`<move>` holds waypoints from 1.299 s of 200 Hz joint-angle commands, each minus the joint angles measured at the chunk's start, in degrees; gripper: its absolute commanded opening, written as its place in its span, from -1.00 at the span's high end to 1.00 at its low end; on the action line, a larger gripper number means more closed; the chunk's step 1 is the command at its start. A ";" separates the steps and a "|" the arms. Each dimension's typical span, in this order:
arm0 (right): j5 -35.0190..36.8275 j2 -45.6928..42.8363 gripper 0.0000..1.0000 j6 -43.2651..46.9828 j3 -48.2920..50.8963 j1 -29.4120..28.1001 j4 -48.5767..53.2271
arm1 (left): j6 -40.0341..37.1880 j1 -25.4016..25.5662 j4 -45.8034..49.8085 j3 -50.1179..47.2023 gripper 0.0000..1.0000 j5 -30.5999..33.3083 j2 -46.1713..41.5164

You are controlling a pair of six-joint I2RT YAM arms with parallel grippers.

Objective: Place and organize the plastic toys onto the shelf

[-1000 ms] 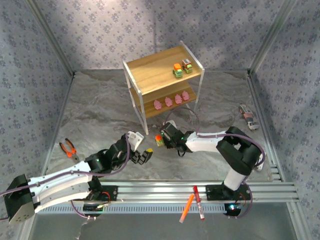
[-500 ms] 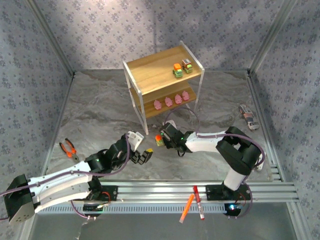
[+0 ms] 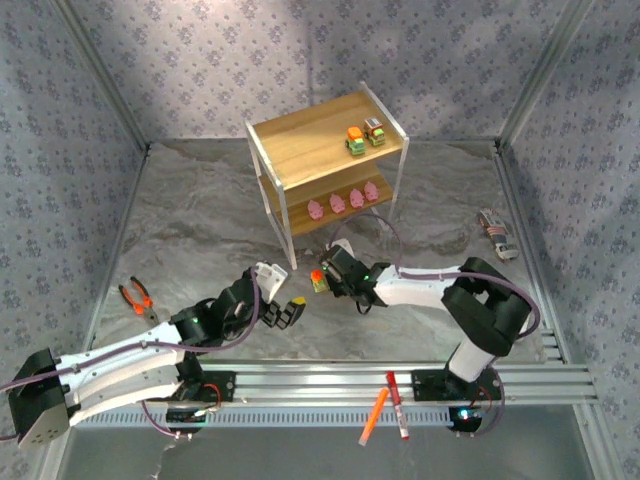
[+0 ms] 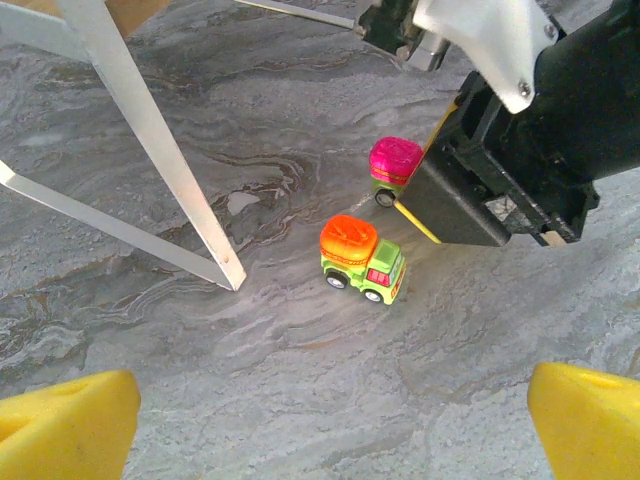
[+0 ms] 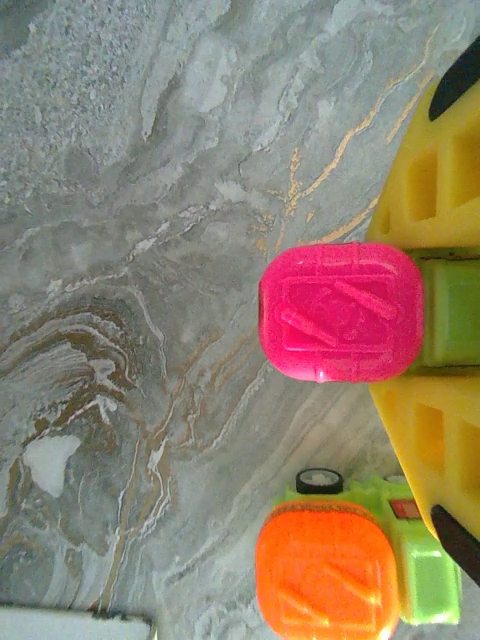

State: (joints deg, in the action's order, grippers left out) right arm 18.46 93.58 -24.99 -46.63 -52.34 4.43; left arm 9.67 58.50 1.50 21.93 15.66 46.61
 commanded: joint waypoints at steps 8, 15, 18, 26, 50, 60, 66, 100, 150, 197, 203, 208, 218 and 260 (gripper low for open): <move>2.43 -3.40 0.46 -0.49 0.74 -1.13 3.15 | 0.76 -0.32 -0.35 1.10 -0.99 -1.12 -0.29; 2.65 -3.95 0.46 -0.58 0.69 -1.25 3.62 | 0.72 -0.32 -0.44 1.09 -0.99 -1.15 -0.29; 2.77 -4.18 0.47 -0.57 0.67 -1.23 3.82 | 0.78 -0.32 -0.44 1.14 -0.99 -1.19 -0.29; 2.93 -4.89 0.47 -0.65 0.68 -1.34 4.25 | 0.71 -0.36 -0.44 1.08 -0.99 -1.16 -0.37; 3.51 -7.13 0.47 -0.93 0.68 -1.69 5.92 | 0.70 -0.32 -0.57 1.01 -0.99 -1.47 -0.38; 3.69 -8.36 0.48 -1.17 0.71 -1.74 6.64 | 0.70 -0.32 -0.66 1.03 -0.99 -1.61 -0.38; 3.82 -9.06 0.48 -1.24 0.67 -1.83 7.11 | 0.66 -0.32 -0.71 1.05 -0.99 -1.71 -0.38; 4.95 -13.57 0.49 -1.64 0.31 -2.55 10.09 | 0.61 -0.32 -1.12 0.92 -0.99 -2.86 -0.34; 7.50 -19.05 0.48 -1.27 -1.80 -3.43 15.09 | 0.35 -0.32 -1.80 0.92 -0.99 -5.28 -0.09; 9.18 -22.67 0.49 -0.58 -4.39 -4.04 18.91 | 0.25 -0.32 -2.33 0.48 -0.99 -6.64 -1.14; 9.45 -23.05 0.49 -0.38 -4.76 -4.04 19.37 | 0.21 -0.32 -2.45 0.35 -0.98 -6.90 -1.38; 9.57 -23.29 0.49 -0.24 -5.15 -4.15 19.64 | 0.17 -0.32 -2.55 0.33 -0.99 -7.00 -1.55; 9.95 -23.65 0.49 0.10 -5.79 -4.31 20.39 | 0.17 -0.32 -2.55 0.15 -0.99 -7.02 -1.86; 11.52 -25.18 0.50 1.33 -9.72 -5.44 23.27 | 0.17 -0.32 -2.77 -0.26 -0.99 -6.61 -3.00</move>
State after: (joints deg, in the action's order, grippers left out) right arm 27.42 70.22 -24.95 -53.06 -56.84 24.21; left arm 9.65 58.50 0.21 21.91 9.63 44.86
